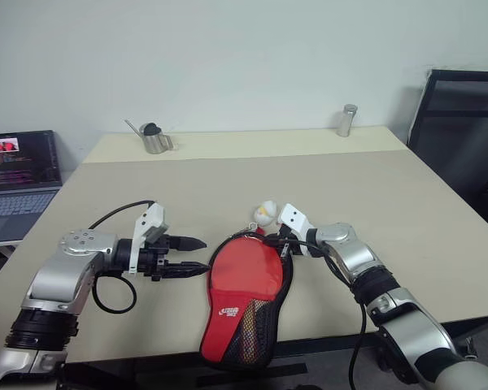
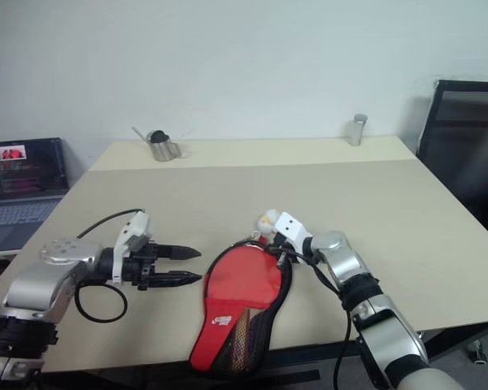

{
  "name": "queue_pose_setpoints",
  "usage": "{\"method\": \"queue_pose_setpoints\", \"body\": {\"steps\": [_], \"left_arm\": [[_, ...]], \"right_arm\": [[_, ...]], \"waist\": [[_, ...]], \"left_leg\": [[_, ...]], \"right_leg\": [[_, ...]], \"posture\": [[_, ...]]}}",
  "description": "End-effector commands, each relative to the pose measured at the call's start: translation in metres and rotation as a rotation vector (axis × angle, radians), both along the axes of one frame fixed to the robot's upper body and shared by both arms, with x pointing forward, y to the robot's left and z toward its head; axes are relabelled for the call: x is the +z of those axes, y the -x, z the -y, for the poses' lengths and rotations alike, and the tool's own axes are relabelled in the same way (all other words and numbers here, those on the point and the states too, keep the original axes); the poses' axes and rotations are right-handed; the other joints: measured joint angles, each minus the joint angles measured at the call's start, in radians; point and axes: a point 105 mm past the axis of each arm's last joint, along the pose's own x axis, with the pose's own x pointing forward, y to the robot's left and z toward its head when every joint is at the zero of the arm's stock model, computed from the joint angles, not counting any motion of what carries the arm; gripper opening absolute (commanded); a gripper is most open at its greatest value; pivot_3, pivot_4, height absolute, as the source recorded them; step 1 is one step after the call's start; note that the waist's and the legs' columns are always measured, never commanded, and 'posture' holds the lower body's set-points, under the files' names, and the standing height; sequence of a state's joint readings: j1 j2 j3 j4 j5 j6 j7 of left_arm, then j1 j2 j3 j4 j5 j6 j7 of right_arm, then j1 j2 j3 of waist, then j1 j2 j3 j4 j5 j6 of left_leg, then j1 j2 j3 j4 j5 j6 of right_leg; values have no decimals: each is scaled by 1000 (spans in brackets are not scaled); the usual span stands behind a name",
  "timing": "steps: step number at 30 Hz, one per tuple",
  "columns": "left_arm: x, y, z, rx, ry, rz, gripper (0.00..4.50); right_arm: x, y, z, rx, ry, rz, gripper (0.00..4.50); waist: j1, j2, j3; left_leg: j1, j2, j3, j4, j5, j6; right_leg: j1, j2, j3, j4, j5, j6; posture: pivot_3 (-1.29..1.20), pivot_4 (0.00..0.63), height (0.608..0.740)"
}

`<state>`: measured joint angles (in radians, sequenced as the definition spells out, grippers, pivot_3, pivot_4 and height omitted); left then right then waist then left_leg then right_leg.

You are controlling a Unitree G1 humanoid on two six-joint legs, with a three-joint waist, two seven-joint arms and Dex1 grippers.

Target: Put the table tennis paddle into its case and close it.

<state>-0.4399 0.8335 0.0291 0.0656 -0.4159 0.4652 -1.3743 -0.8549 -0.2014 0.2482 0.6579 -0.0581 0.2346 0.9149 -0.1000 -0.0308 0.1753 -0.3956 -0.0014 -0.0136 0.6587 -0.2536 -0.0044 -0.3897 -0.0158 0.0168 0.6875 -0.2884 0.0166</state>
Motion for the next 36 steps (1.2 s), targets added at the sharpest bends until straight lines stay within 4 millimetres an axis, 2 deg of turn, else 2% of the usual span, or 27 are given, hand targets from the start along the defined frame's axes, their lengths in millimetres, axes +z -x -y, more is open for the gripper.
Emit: {"method": "queue_pose_setpoints", "body": {"steps": [1, 4, 7, 11, 15, 18, 21, 29, 32, 36], "left_arm": [[10, -3, 4, -19, -4, 57, 3228], [9, -5, 5, -18, -2, 60, 3228], [8, -6, 9, -26, 3, 62, 3228], [7, -7, 11, -32, 5, 64, 3228], [8, -8, 11, -31, 8, 67, 3228], [7, -9, 10, -29, 8, 68, 3228], [8, -11, 10, -28, 7, 70, 3228], [10, -16, 15, -55, 13, 79, 3228], [13, -17, 18, -69, 15, 86, 3228], [18, -19, 18, -79, 11, 100, 3228]], "right_arm": [[7, 0, 4, -38, -33, -28, 22], [16, -3, 10, -91, -51, -12, 768], [31, -6, 17, -175, -102, 7, 1716], [50, -3, 34, -282, -208, -17, 1716], [53, 15, 52, -352, -260, -77, 1716], [47, 34, 63, -394, -278, -125, 1716], [36, 44, 72, -464, -291, -171, 1716], [19, 53, 74, -550, -361, -288, 1716], [18, 53, 72, -559, -390, -324, 2242], [15, 49, 72, -586, -369, -319, 3595]], "waist": [[10, 0, 0], [20, 1, 1], [28, 1, 1], [48, 2, 1], [65, 2, 1], [72, 2, 1], [71, 2, 1], [68, 2, 1], [69, 2, 1], [69, 2, 1]], "left_leg": [[0, 0, 0, 0, 0, 0], [-1, -1, 0, 1, 0, 0], [-2, -2, -1, 1, 0, 0], [-6, -4, -1, 2, 0, 0], [-7, -4, -1, 1, 0, 0], [-8, -4, -2, 1, 0, 0], [-8, -5, -2, 1, 0, 0], [-8, -5, -2, 1, 0, 0], [-8, -5, -2, 1, 0, 0], [-8, -5, -2, 1, 0, 0]], "right_leg": [[0, 0, 0, 0, 0, 0], [0, -1, -1, 0, 0, 0], [-1, -2, -1, 0, 0, 0], [-4, -4, -1, -1, 0, 0], [-4, -4, -1, -3, 0, 0], [-3, -4, -2, -5, 0, 0], [-3, -5, -2, -5, 0, 0], [-3, -4, -2, -5, 0, 0], [-3, -4, -2, -5, 0, 0], [-3, -4, -3, -5, 0, 0]], "posture": [[0, 150, 740], [0, 150, 740], [0, 150, 740], [0, 150, 740], [0, 150, 740], [0, 150, 740], [0, 150, 740], [0, 150, 740], [0, 150, 740], [0, 150, 740]]}}
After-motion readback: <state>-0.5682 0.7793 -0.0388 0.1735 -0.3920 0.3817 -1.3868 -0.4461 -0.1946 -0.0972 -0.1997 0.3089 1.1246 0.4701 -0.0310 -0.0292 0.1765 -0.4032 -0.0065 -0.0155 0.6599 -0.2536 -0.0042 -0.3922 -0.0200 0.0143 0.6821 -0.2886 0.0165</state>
